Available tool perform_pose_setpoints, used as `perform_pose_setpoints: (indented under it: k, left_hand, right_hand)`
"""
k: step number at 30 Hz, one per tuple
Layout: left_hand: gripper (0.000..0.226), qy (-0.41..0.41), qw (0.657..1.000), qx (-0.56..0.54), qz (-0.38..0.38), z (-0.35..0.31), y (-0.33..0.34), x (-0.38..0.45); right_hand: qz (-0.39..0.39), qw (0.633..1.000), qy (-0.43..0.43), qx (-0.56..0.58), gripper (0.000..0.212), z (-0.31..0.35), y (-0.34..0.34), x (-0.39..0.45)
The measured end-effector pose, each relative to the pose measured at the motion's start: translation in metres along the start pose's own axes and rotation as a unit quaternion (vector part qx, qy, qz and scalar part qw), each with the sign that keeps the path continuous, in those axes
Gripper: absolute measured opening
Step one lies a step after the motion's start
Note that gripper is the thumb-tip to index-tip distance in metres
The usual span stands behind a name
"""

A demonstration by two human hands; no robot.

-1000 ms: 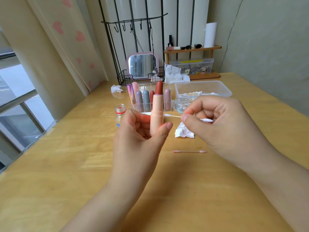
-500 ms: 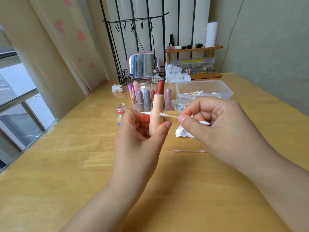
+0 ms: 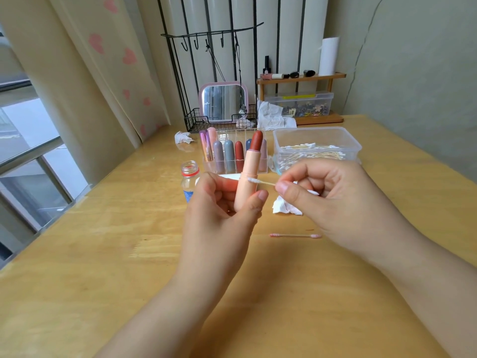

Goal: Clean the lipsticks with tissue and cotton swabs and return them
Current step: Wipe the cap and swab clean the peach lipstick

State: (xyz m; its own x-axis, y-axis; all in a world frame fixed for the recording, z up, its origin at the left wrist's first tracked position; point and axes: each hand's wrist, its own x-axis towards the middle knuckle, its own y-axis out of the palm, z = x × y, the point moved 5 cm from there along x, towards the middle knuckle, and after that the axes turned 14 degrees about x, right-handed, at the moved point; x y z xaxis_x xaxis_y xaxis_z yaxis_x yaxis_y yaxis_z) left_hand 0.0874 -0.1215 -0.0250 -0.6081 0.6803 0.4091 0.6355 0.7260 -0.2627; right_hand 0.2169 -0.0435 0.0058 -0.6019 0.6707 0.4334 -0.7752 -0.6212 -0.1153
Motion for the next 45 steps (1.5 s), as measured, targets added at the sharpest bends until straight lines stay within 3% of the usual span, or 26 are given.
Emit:
perform_pose_setpoints:
  k: [7, 13, 16, 23, 27, 29, 31, 32, 36, 41, 45]
  left_hand:
    - [0.017, -0.024, 0.995, -0.094, 0.009, 0.000, -0.003, 0.006]
    - [0.028, -0.062, 0.990, -0.129, 0.017, 0.014, -0.004, 0.013]
    - [0.020, -0.077, 0.990, -0.116, 0.026, 0.021, -0.004, 0.016]
    - [0.046, -0.109, 0.984, -0.126, 0.059, 0.027, -0.003, 0.020]
    - [0.029, -0.103, 0.975, -0.168, 0.101, 0.023, 0.003, 0.019]
    - [0.017, -0.095, 0.970, -0.185, 0.127, 0.022, 0.006, 0.017]
    - [0.014, -0.092, 0.966, -0.195, 0.144, 0.021, 0.008, 0.016]
    - [0.017, -0.091, 0.964, -0.199, 0.151, 0.021, 0.008, 0.015]
    - [0.028, -0.082, 0.959, -0.203, 0.179, 0.019, 0.012, 0.011]
    - [0.033, -0.077, 0.952, -0.221, 0.198, 0.017, 0.015, 0.008]
    - [0.030, -0.065, 0.947, -0.224, 0.220, 0.014, 0.017, 0.006]
  right_hand:
    - [-0.022, 0.998, 0.056, -0.019, 0.014, -0.021, -0.010, 0.004]
    - [-0.017, 0.984, 0.103, -0.144, 0.016, -0.048, -0.003, 0.000]
    - [0.001, 0.977, 0.123, -0.172, 0.018, -0.049, 0.004, -0.004]
    - [0.105, 0.936, 0.103, -0.320, 0.004, -0.059, 0.024, -0.011]
    - [0.131, 0.916, 0.083, -0.369, 0.015, -0.063, 0.026, -0.011]
    - [0.087, 0.943, 0.055, -0.318, 0.015, -0.055, 0.023, -0.009]
    - [-0.005, 0.985, 0.041, -0.167, 0.007, -0.044, 0.015, -0.006]
    - [-0.027, 0.996, 0.046, -0.074, 0.013, -0.040, 0.013, -0.005]
    - [0.000, 0.984, 0.089, 0.156, 0.032, -0.033, 0.026, -0.007]
    - [-0.004, 0.957, 0.127, 0.262, 0.034, -0.035, 0.031, -0.010]
    - [-0.002, 0.959, 0.133, 0.250, 0.022, -0.036, 0.030, -0.010]
